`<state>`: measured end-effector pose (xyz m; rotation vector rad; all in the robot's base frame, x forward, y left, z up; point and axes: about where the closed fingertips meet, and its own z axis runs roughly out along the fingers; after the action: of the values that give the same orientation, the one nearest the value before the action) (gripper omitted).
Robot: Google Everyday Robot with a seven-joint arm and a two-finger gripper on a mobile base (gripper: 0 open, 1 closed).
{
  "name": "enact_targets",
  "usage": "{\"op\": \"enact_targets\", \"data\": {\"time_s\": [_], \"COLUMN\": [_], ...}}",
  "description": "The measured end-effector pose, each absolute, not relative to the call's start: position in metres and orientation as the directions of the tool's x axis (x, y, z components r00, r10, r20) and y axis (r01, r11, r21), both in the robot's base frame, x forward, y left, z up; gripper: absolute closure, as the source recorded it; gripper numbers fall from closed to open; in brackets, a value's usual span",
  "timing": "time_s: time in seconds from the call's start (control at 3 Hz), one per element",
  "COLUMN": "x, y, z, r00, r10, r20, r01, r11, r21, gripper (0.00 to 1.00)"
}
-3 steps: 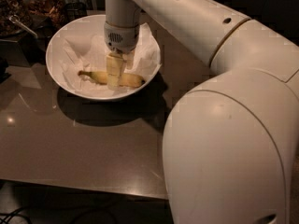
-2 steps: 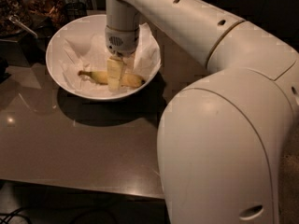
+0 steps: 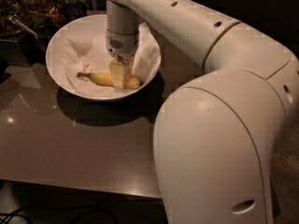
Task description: Pick banana from white bowl
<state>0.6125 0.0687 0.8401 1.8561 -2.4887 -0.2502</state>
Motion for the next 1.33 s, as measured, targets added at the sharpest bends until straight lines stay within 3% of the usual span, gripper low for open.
{"op": "enact_targets", "data": {"time_s": [0.33, 1.33], "x": [0.613, 0.551], "y": [0.069, 0.047], "z": [0.84, 0.913], "r00": [-0.29, -0.175], "r10": [-0.954, -0.962], "r20": [-0.075, -0.208], "r01": [-0.95, -0.982], "r11": [0.277, 0.185], "r21": [0.144, -0.03], "gripper": [0.96, 1.0]}}
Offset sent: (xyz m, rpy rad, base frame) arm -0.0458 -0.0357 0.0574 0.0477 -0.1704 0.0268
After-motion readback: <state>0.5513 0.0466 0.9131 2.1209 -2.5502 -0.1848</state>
